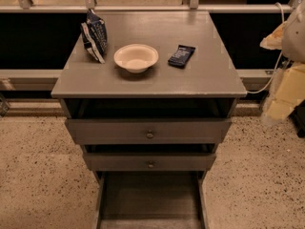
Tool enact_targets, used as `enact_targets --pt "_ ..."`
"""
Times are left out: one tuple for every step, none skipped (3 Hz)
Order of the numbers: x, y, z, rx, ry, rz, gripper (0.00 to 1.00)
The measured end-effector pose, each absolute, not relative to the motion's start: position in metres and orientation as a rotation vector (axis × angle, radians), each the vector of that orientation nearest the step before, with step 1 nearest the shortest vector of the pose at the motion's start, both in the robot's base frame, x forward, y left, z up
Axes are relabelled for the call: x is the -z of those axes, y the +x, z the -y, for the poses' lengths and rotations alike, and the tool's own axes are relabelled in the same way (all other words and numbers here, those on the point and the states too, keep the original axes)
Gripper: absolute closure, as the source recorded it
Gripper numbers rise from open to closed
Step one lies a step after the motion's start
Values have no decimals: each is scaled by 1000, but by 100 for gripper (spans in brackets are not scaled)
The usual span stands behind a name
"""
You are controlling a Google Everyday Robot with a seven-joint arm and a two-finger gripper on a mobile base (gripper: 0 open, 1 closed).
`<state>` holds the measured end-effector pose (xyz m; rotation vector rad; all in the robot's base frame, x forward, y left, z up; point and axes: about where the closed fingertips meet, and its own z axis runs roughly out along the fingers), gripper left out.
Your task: Place blue chip bag into bottom drawer
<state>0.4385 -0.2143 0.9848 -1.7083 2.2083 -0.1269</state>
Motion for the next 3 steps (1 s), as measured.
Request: enact_targets --pt "-985 439 214 127 -1709 -2207 0" --pt "-988 472 187 131 -1725 -2124 0" --pt "-988 530 131 97 -1769 -1965 0"
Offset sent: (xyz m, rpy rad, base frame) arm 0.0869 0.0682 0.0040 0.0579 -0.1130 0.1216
